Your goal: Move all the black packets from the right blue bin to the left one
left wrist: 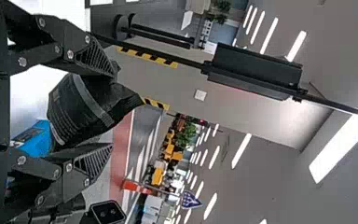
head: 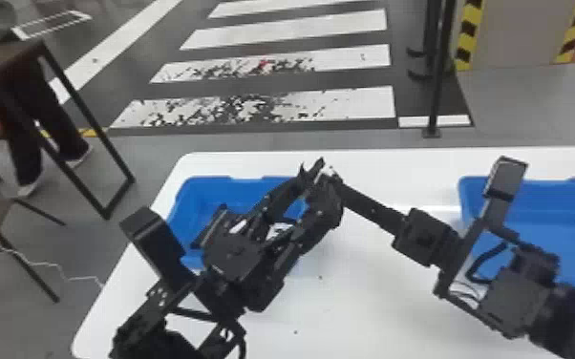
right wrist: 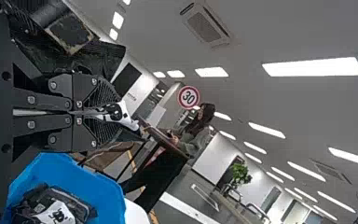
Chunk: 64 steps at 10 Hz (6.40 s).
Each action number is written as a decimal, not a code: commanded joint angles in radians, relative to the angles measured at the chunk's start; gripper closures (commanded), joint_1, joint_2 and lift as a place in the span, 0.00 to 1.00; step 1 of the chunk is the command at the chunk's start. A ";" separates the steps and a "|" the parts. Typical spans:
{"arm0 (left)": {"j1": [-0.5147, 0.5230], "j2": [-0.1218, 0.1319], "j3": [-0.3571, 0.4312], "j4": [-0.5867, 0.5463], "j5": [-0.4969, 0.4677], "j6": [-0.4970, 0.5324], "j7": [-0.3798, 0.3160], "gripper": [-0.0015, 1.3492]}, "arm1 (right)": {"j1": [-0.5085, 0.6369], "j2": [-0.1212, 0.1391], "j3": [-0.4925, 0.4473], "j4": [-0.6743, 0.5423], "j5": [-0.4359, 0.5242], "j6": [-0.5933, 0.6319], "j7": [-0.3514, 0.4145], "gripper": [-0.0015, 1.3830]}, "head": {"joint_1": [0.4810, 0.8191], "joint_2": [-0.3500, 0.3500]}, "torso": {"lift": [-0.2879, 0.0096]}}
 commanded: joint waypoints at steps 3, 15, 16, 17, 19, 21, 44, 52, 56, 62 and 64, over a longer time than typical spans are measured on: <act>-0.001 -0.002 0.007 -0.002 -0.051 0.004 0.003 0.90 | 0.000 -0.002 0.000 -0.001 -0.009 -0.025 0.001 0.86 | 0.63 0.88 | 0.50; -0.107 -0.040 0.180 0.243 -0.161 -0.386 0.146 0.17 | 0.272 0.030 -0.357 -0.131 0.219 -0.147 0.047 0.13 | 0.60 0.96 | 0.50; -0.033 -0.042 0.162 0.137 -0.147 -0.393 0.153 0.19 | 0.356 0.050 -0.480 -0.205 0.350 -0.164 0.046 0.13 | 0.60 0.90 | 0.50; 0.048 -0.040 0.133 0.029 -0.155 -0.391 0.170 0.19 | 0.444 0.067 -0.568 -0.284 0.442 -0.179 0.036 0.13 | 0.61 0.85 | 0.50; 0.161 -0.034 0.065 -0.022 -0.159 -0.418 0.262 0.19 | 0.616 0.115 -0.704 -0.448 0.632 -0.204 -0.016 0.13 | 0.63 0.63 | 0.50; 0.166 -0.055 0.117 0.059 -0.250 -0.435 0.279 0.19 | 0.727 0.151 -0.718 -0.551 0.787 -0.218 -0.077 0.13 | 0.63 0.51 | 0.50; 0.354 -0.068 0.142 -0.069 -0.220 -0.533 0.295 0.20 | 0.889 0.199 -0.676 -0.706 0.996 -0.336 -0.143 0.12 | 0.63 0.57 | 0.50; 0.345 -0.063 0.138 -0.069 -0.214 -0.523 0.295 0.20 | 0.889 0.191 -0.668 -0.701 0.996 -0.349 -0.155 0.13 | 0.63 0.56 | 0.50; 0.345 -0.062 0.138 -0.069 -0.210 -0.526 0.295 0.20 | 0.891 0.191 -0.668 -0.701 0.996 -0.356 -0.157 0.13 | 0.63 0.56 | 0.50; 0.350 -0.063 0.140 -0.069 -0.196 -0.543 0.295 0.20 | 0.903 0.197 -0.674 -0.706 0.993 -0.358 -0.161 0.13 | 0.63 0.57 | 0.50; 0.350 -0.060 0.136 -0.069 -0.193 -0.541 0.293 0.20 | 0.906 0.200 -0.678 -0.708 0.993 -0.361 -0.163 0.13 | 0.63 0.56 | 0.50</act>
